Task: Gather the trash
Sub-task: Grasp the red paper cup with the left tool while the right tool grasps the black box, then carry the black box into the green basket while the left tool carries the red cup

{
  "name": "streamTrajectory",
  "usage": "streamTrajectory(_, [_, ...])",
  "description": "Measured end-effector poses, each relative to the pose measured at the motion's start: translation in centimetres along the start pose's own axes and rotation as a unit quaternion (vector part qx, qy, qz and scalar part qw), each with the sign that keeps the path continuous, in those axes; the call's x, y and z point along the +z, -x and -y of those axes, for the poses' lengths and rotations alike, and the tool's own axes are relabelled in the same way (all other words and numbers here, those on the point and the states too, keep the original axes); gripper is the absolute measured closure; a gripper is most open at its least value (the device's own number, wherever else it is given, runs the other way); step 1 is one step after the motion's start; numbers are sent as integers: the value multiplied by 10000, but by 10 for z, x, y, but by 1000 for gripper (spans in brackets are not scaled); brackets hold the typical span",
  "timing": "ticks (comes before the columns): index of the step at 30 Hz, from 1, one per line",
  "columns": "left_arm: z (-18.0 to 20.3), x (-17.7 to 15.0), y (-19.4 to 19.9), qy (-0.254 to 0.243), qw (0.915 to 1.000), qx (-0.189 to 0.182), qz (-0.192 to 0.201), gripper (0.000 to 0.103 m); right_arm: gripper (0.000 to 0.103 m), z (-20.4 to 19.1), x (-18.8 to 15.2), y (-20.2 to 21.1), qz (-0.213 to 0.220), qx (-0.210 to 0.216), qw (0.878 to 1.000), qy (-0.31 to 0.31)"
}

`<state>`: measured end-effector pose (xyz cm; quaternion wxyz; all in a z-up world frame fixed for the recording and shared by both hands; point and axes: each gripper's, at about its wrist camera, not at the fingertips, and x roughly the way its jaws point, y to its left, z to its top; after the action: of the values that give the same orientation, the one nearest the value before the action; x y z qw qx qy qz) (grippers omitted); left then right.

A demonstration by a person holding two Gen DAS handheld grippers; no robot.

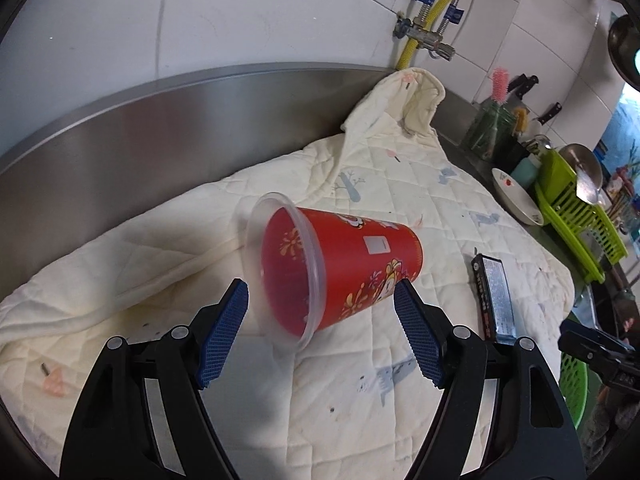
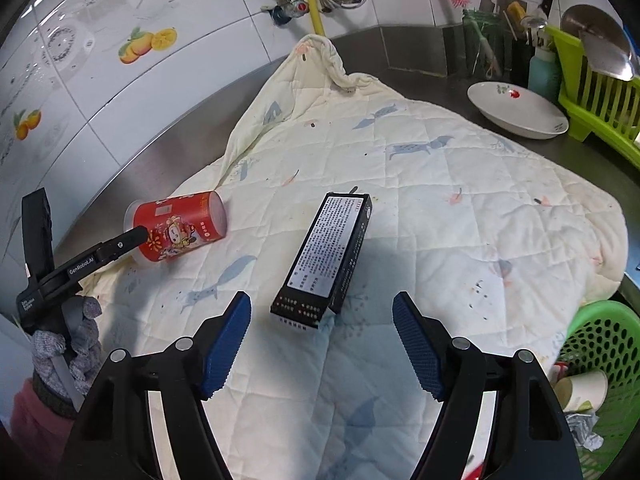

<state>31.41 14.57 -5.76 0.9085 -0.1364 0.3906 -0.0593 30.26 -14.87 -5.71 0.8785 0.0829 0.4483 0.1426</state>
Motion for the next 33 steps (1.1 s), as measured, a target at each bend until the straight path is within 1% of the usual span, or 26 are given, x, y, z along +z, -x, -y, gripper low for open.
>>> streamTrajectory(1, [0,0,-3,0,10000,-32,-18,30,32,-1,2,-3,-17,4,10000,-12])
streamTrajectory(3, [0,1,-9,-16,9999,-151,-54,37,32,-2,6,-9,-49,24,10000,-45])
streamTrajectory(4, [0,1,-12,-20,9997,-222,-84,39,32,-3,7,-11,-69,28,10000,-46])
streamTrajectory(6, [0,1,-16,-16,9995,-291,-130,47,33,-4,10,-16,-104,9,9999,-38])
streamTrajectory(7, [-1,0,-17,-7,9994,-325,-137,49,33,-6,12,-19,-123,-12,9999,-29])
streamTrajectory(9, [-1,-1,-19,2,9988,-474,-141,61,33,-8,15,-27,-165,-29,9999,-23])
streamTrajectory(10, [-2,-1,-18,25,9984,-554,-123,64,34,-8,17,-29,-177,-38,9998,-31])
streamTrajectory(13, [1,-3,-15,-19,9981,-613,-69,75,36,-10,21,-40,-252,-51,9996,-72])
streamTrajectory(15, [5,-3,-13,-57,9979,-645,-30,85,37,-12,25,-48,-291,-142,9995,-44])
streamTrajectory(17, [7,-3,-10,-30,9974,-714,4,91,39,-13,27,-53,-301,-207,9993,-44])
streamTrajectory(19, [9,-4,-6,-26,9970,-768,57,96,40,-14,32,-59,-326,-254,9991,-58])
streamTrajectory(21, [13,-5,-3,-54,9970,-773,90,99,40,-14,35,-65,-357,-348,9987,-59])
streamTrajectory(25, [17,-7,5,-94,9968,-782,151,99,43,-15,39,-77,-496,-545,9973,-26])
streamTrajectory(31, [21,-8,15,-94,9962,-836,232,99,51,-10,39,-89,-625,-600,9962,-108])
streamTrajectory(32, [22,-9,17,-101,9961,-841,246,99,55,-9,39,-90,-633,-631,9960,-95])
streamTrajectory(33, [22,-9,18,-107,9960,-844,257,99,56,-9,38,-91,-639,-643,9958,-84])
